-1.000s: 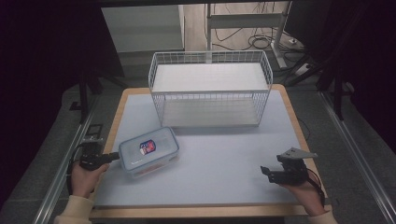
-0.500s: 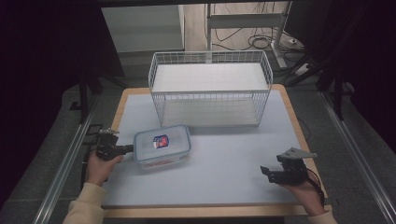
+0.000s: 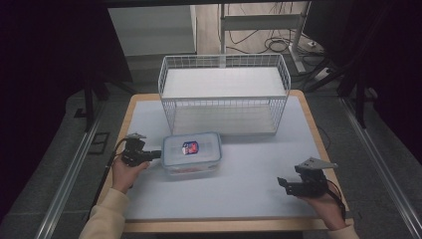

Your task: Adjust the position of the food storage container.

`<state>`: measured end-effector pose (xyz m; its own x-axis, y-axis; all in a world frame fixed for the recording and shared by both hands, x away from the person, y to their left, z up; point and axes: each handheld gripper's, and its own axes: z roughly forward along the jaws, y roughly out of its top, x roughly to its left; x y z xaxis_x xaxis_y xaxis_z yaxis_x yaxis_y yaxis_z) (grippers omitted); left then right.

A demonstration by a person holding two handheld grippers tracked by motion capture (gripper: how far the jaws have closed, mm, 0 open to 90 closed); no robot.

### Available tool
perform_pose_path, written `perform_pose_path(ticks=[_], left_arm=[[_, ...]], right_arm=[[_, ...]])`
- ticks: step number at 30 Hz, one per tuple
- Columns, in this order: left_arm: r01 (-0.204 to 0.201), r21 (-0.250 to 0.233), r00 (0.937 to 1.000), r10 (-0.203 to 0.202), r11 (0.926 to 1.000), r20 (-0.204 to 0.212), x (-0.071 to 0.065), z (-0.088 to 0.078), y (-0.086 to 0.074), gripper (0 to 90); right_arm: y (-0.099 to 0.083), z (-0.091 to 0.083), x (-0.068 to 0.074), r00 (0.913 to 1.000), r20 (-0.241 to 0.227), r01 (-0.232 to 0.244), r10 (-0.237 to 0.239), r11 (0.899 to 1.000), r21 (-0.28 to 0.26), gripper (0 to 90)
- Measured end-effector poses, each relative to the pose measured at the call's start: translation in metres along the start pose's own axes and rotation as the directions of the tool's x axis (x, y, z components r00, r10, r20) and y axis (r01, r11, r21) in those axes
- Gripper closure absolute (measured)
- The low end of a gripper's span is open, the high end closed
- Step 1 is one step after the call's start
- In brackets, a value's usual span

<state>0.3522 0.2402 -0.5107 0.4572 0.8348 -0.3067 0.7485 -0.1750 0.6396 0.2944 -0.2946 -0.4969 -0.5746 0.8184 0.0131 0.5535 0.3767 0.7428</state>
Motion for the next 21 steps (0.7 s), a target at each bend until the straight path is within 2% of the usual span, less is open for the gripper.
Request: perform_pose_path(ticks=[5, 9, 17, 18, 21], left_arm=[[-0.029, 0.004, 0.9995, 0.029, 0.9996, 0.014, -0.016, 0.011, 0.009, 89.8], [-0.036, -0.001, 0.9989, 0.036, 0.9993, 0.030, -0.028, 0.019, 0.015, 89.7], [-0.039, -0.037, 0.9980, 0.041, 0.9986, 0.048, -0.046, 0.029, 0.025, 89.7], [-0.012, -0.059, 0.9974, 0.016, 0.9982, 0.071, -0.047, 0.029, 0.026, 89.7], [-0.012, -0.056, 0.9972, 0.016, 0.9984, 0.074, -0.047, 0.030, 0.026, 89.7]], right_arm=[[0.000, 0.000, 0.000, 1.0000, -0.001, -0.002, 0.002, 1.000, 0.001, 19.3], [0.000, 0.000, 0.000, 1.0000, -0.001, -0.001, 0.001, 1.000, 0.001, 19.3], [0.000, 0.001, 0.000, 1.0000, -0.005, -0.001, 0.001, 1.000, 0.003, 19.3], [0.000, 0.002, 0.001, 1.0000, -0.006, 0.001, -0.001, 1.000, 0.003, 19.3], [0.001, 0.001, 0.001, 1.0000, -0.007, 0.004, -0.004, 1.000, 0.000, 19.3]])
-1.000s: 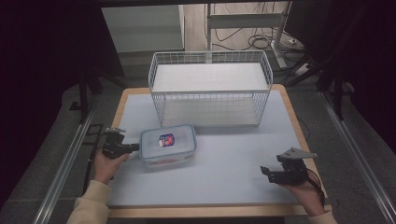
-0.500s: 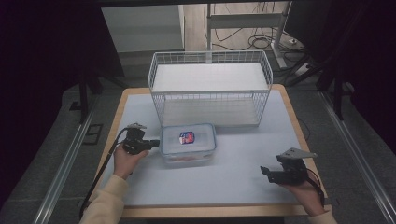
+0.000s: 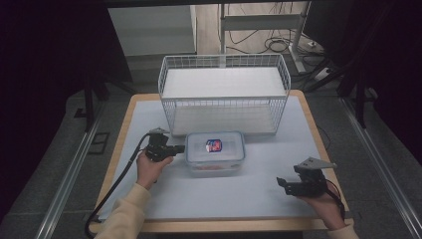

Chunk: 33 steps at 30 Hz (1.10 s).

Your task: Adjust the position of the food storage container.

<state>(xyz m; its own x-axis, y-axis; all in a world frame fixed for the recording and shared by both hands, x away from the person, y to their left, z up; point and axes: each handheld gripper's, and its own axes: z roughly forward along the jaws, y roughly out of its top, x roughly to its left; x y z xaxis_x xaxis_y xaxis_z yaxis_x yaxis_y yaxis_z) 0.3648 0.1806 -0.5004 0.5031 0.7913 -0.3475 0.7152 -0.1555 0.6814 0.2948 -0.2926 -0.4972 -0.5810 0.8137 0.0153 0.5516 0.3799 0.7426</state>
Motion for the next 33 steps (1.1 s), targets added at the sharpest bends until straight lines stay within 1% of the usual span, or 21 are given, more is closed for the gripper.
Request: perform_pose_path(ticks=[2, 7, 8, 9, 11, 16, 17, 18, 19, 20, 24, 28, 30, 33], left_arm=[[0.005, 0.001, 1.0000, -0.005, 1.0000, 0.002, 0.001, 0.001, -0.001, 89.6], [-0.004, 0.012, 1.0000, 0.004, 0.9999, -0.006, 0.002, 0.002, -0.003, 89.6], [-0.003, 0.011, 1.0000, 0.003, 0.9999, -0.002, 0.002, 0.002, -0.003, 89.6], [-0.001, 0.004, 0.9999, 0.001, 1.0000, 0.012, 0.002, 0.000, -0.002, 89.6], [0.001, 0.002, 0.9999, -0.001, 1.0000, 0.013, 0.001, 0.000, -0.002, 89.6], [0.002, 0.004, 1.0000, -0.001, 1.0000, -0.006, 0.001, 0.002, -0.003, 89.7], [0.012, -0.001, 0.9999, -0.012, 0.9999, 0.005, 0.001, 0.004, -0.002, 89.7], [0.012, -0.001, 0.9999, -0.012, 0.9999, 0.005, 0.001, 0.004, -0.002, 89.8], [0.025, -0.005, 0.9994, -0.025, 0.9997, 0.022, 0.000, 0.007, -0.002, 89.8], [0.025, -0.004, 0.9993, -0.025, 0.9997, 0.027, 0.000, 0.008, -0.002, 89.7], [0.004, 0.015, 0.9999, -0.004, 0.9999, 0.013, -0.005, 0.014, 0.000, 89.7], [0.006, 0.027, 0.9994, -0.007, 0.9996, 0.035, -0.008, 0.021, 0.000, 89.7], [0.016, 0.010, 0.9986, -0.017, 0.9998, 0.050, -0.007, 0.018, 0.000, 89.7], [0.011, -0.022, 0.9995, -0.011, 0.9997, 0.031, -0.007, 0.007, -0.001, 89.6]], right_arm=[[0.000, -0.001, 0.000, 1.0000, 0.001, 0.000, 0.000, 1.000, -0.001, 19.3], [0.000, -0.001, 0.000, 1.0000, 0.001, -0.002, 0.002, 1.000, -0.002, 19.3], [0.000, -0.001, -0.001, 1.0000, 0.002, -0.001, 0.001, 1.000, -0.002, 19.3], [-0.001, -0.001, -0.001, 1.0000, 0.003, -0.002, 0.002, 1.000, -0.001, 19.3], [-0.001, 0.000, -0.001, 1.0000, 0.002, -0.004, 0.004, 1.000, 0.001, 19.2], [0.000, 0.002, -0.001, 1.0000, 0.000, -0.003, 0.003, 1.000, 0.004, 19.3], [0.000, 0.002, 0.000, 1.0000, -0.001, -0.001, 0.001, 1.000, 0.005, 19.3], [0.000, 0.002, 0.001, 1.0000, 0.000, 0.000, 0.000, 1.000, 0.005, 19.3], [0.000, 0.002, 0.001, 1.0000, 0.000, 0.000, 0.000, 1.000, 0.005, 19.3], [0.000, 0.002, 0.001, 1.0000, 0.000, 0.000, 0.000, 1.000, 0.005, 19.3], [0.000, 0.002, 0.000, 1.0000, 0.005, -0.001, 0.001, 1.000, 0.005, 19.3], [0.001, 0.001, 0.002, 1.0000, -0.003, 0.003, -0.003, 1.000, -0.004, 19.3], [0.001, 0.000, 0.002, 1.0000, -0.005, 0.004, -0.004, 1.000, -0.007, 19.3], [0.000, -0.001, 0.000, 1.0000, -0.002, 0.001, -0.001, 1.000, -0.016, 19.3]])
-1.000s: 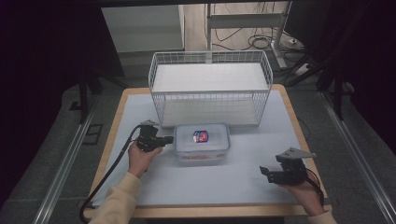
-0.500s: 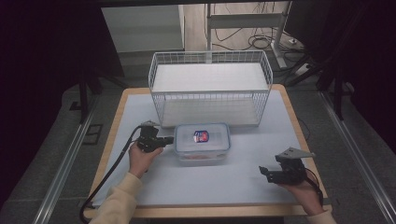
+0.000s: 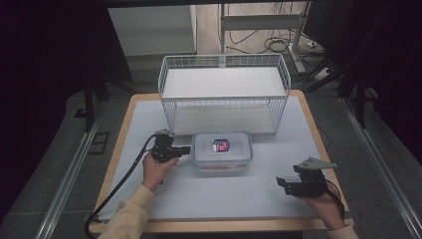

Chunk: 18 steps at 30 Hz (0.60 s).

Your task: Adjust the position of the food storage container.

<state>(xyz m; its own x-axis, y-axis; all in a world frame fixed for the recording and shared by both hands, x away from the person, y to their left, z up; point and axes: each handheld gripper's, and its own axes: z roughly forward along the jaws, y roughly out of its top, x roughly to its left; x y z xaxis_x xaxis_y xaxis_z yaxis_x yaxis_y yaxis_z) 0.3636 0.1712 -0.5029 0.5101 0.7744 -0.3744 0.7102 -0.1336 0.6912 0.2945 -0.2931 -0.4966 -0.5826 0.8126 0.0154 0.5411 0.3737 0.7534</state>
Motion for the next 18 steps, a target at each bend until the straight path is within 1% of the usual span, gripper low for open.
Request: perform_pose_path(ticks=[3, 5, 6, 7, 9, 10, 11, 12, 13, 14, 15, 17, 18], left_arm=[[-0.004, -0.028, 0.9999, 0.004, 0.9996, -0.015, 0.000, -0.012, -0.002, 88.2], [-0.038, -0.040, 0.9984, 0.036, 0.9985, -0.044, -0.005, -0.020, -0.004, 87.5], [-0.038, -0.040, 0.9984, 0.036, 0.9985, -0.044, -0.005, -0.020, -0.004, 87.3], [-0.063, -0.047, 0.9973, 0.061, 0.9969, -0.042, -0.010, -0.027, -0.005, 86.9], [-0.086, -0.042, 0.9954, 0.084, 0.9954, -0.046, -0.015, -0.033, -0.008, 86.1], [-0.086, -0.042, 0.9954, 0.084, 0.9954, -0.046, -0.015, -0.033, -0.008, 85.8], [-0.095, -0.046, 0.9945, 0.093, 0.9944, -0.049, -0.017, -0.039, -0.012, 85.5], [-0.087, -0.046, 0.9957, 0.085, 0.9952, -0.037, -0.015, -0.041, -0.014, 85.3], [-0.068, -0.050, 0.9975, 0.067, 0.9965, -0.021, -0.014, -0.044, -0.015, 84.9], [-0.068, -0.052, 0.9975, 0.067, 0.9963, -0.024, -0.013, -0.046, -0.016, 84.1], [-0.072, -0.053, 0.9971, 0.070, 0.9960, -0.030, -0.012, -0.048, -0.018, 82.3], [-0.094, -0.057, 0.9939, 0.090, 0.9940, -0.064, -0.014, -0.051, -0.019, 74.2], [-0.094, -0.057, 0.9939, 0.090, 0.9940, -0.064, -0.014, -0.051, -0.019, 70.0]], right_arm=[[0.000, 0.000, -0.001, 1.0000, -0.001, 0.003, -0.003, 1.000, -0.010, 19.1], [0.000, 0.000, -0.001, 0.9999, -0.005, 0.010, -0.010, 1.000, -0.017, 18.9], [0.000, 0.000, -0.001, 0.9999, -0.005, 0.010, -0.010, 1.000, -0.017, 18.9], [-0.001, 0.001, 0.000, 0.9998, -0.012, 0.016, -0.016, 1.000, -0.017, 18.8], [-0.001, 0.001, 0.001, 0.9997, -0.015, 0.017, -0.017, 1.000, -0.016, 18.8], [-0.001, 0.001, 0.001, 0.9997, -0.015, 0.017, -0.017, 1.000, -0.016, 18.8], [-0.001, 0.000, 0.000, 0.9998, -0.015, 0.014, -0.015, 1.000, -0.018, 18.8], [-0.002, 0.000, 0.000, 0.9998, -0.014, 0.012, -0.012, 1.000, -0.018, 18.8], [-0.002, -0.001, -0.001, 0.9999, -0.014, 0.007, -0.008, 1.000, -0.019, 18.8], [-0.002, -0.001, -0.001, 0.9999, -0.015, 0.002, -0.002, 1.000, -0.021, 18.8], [-0.002, -0.001, -0.001, 0.9999, -0.013, 0.002, -0.002, 1.000, -0.024, 18.8], [-0.001, -0.003, 0.000, 0.9999, -0.008, 0.012, -0.012, 0.999, -0.045, 18.9], [-0.001, -0.003, 0.000, 0.9999, -0.008, 0.012, -0.012, 0.999, -0.045, 18.9]])
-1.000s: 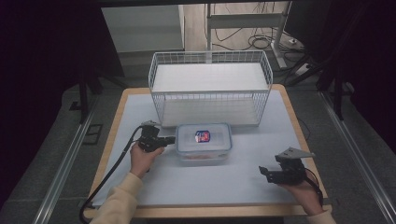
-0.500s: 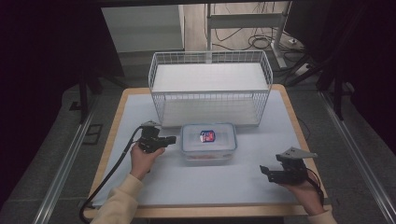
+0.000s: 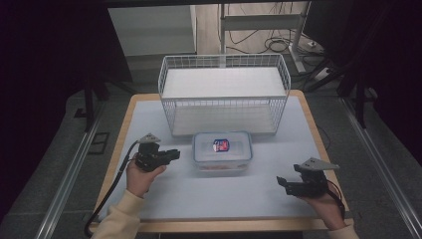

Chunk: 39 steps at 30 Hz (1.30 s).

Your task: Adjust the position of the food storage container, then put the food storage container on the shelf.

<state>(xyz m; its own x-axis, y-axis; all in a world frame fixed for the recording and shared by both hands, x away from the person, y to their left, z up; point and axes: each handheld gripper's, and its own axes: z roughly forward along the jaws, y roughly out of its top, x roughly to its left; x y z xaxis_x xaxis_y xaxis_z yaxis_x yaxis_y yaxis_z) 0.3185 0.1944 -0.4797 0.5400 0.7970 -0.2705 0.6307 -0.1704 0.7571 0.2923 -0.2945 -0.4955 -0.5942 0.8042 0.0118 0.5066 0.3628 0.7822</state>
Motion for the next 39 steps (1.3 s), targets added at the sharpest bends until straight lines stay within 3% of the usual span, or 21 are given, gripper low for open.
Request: perform_pose_path(ticks=[2, 4, 8, 11, 12, 13, 14, 15, 16, 18, 19, 23, 24, 25, 28, 29, 30, 33, 37, 38, 39], left_arm=[[0.000, -0.019, 1.0000, 0.000, 0.9998, -0.004, -0.001, -0.002, 0.000, 59.4], [0.068, -0.010, 0.9953, -0.067, 0.9976, 0.069, 0.002, -0.002, 0.003, 47.0], [0.100, -0.013, 0.9899, -0.098, 0.9949, 0.103, 0.004, 0.000, 0.005, 39.6], [0.171, -0.004, 0.9753, -0.168, 0.9853, 0.143, 0.008, 0.007, 0.007, 35.9], [0.171, -0.004, 0.9753, -0.168, 0.9853, 0.143, 0.008, 0.007, 0.007, 34.7], [0.185, 0.001, 0.9702, -0.183, 0.9827, 0.159, 0.009, 0.010, 0.007, 34.7], [0.217, 0.023, 0.9576, -0.217, 0.9760, 0.189, 0.011, 0.015, 0.007, 32.2], [0.217, 0.023, 0.9576, -0.217, 0.9760, 0.189, 0.011, 0.015, 0.007, 31.3], [0.229, 0.029, 0.9520, -0.230, 0.9730, 0.202, 0.011, 0.018, 0.008, 31.3], [0.245, 0.047, 0.9429, -0.249, 0.9685, 0.221, 0.012, 0.026, 0.008, 29.2], [0.266, 0.059, 0.9321, -0.273, 0.9620, 0.238, 0.013, 0.034, 0.009, 29.1], [0.274, 0.082, 0.9271, -0.286, 0.9581, 0.242, 0.013, 0.046, 0.012, 27.3], [0.290, 0.091, 0.9165, -0.304, 0.9527, 0.261, 0.013, 0.052, 0.015, 27.0], [0.290, 0.091, 0.9165, -0.304, 0.9527, 0.261, 0.013, 0.052, 0.015, 26.5], [0.315, 0.117, 0.9044, -0.335, 0.9418, 0.264, 0.014, 0.066, 0.017, 24.1], [0.315, 0.117, 0.9044, -0.335, 0.9418, 0.264, 0.014, 0.066, 0.017, 23.3], [0.336, 0.130, 0.8940, -0.359, 0.9330, 0.268, 0.016, 0.072, 0.017, 22.6], [0.334, 0.146, 0.8929, -0.362, 0.9311, 0.267, 0.015, 0.079, 0.016, 22.2], [0.342, 0.166, 0.8856, -0.376, 0.9249, 0.272, 0.015, 0.083, 0.014, 20.8], [0.355, 0.178, 0.8716, -0.394, 0.9177, 0.292, 0.016, 0.086, 0.013, 20.7], [0.362, 0.183, 0.8642, -0.403, 0.9141, 0.302, 0.016, 0.087, 0.013, 20.7]], right_arm=[[0.001, -0.001, 0.002, 1.0000, -0.004, 0.004, -0.004, 1.000, -0.012, 18.9], [0.001, 0.000, 0.001, 0.9993, -0.032, -0.017, 0.017, 1.000, -0.021, 17.3], [0.004, 0.000, -0.001, 0.9973, -0.063, -0.039, 0.036, 0.998, -0.051, 16.0], [0.017, 0.003, -0.001, 0.9910, -0.123, -0.060, 0.053, 0.997, -0.058, 16.0], [0.017, 0.003, -0.001, 0.9910, -0.123, -0.060, 0.053, 0.997, -0.058, 16.0], [0.020, 0.005, 0.000, 0.9887, -0.139, -0.065, 0.056, 0.996, -0.059, 16.1], [0.027, 0.009, 0.000, 0.9804, -0.180, -0.092, 0.082, 0.994, -0.051, 16.2], [0.031, 0.011, 0.000, 0.9761, -0.196, -0.105, 0.094, 0.993, -0.051, 16.2], [0.031, 0.011, 0.000, 0.9761, -0.196, -0.105, 0.094, 0.993, -0.051, 16.2], [0.042, 0.020, 0.002, 0.9646, -0.230, -0.142, 0.129, 0.989, -0.043, 16.7], [0.046, 0.023, 0.002, 0.9624, -0.235, -0.149, 0.135, 0.988, -0.041, 16.9], [0.056, 0.036, 0.003, 0.9568, -0.249, -0.163, 0.150, 0.986, -0.034, 17.0], [0.063, 0.044, 0.003, 0.9474, -0.267, -0.190, 0.177, 0.982, -0.023, 17.1], [0.063, 0.044, 0.003, 0.9474, -0.267, -0.190, 0.177, 0.982, -0.023, 17.1], [0.075, 0.058, 0.004, 0.9413, -0.272, -0.212, 0.199, 0.977, -0.019, 16.7], [0.075, 0.058, 0.004, 0.9413, -0.272, -0.212, 0.199, 0.977, -0.019, 16.7], [0.081, 0.064, 0.003, 0.9377, -0.278, -0.223, 0.208, 0.975, -0.021, 16.4], [0.087, 0.072, 0.004, 0.9293, -0.293, -0.241, 0.225, 0.970, -0.020, 16.0], [0.090, 0.080, 0.006, 0.9273, -0.297, -0.242, 0.227, 0.970, -0.014, 15.1], [0.089, 0.081, 0.007, 0.9282, -0.296, -0.240, 0.226, 0.971, -0.011, 15.0], [0.089, 0.082, 0.007, 0.9277, -0.296, -0.240, 0.228, 0.971, -0.005, 14.8]])
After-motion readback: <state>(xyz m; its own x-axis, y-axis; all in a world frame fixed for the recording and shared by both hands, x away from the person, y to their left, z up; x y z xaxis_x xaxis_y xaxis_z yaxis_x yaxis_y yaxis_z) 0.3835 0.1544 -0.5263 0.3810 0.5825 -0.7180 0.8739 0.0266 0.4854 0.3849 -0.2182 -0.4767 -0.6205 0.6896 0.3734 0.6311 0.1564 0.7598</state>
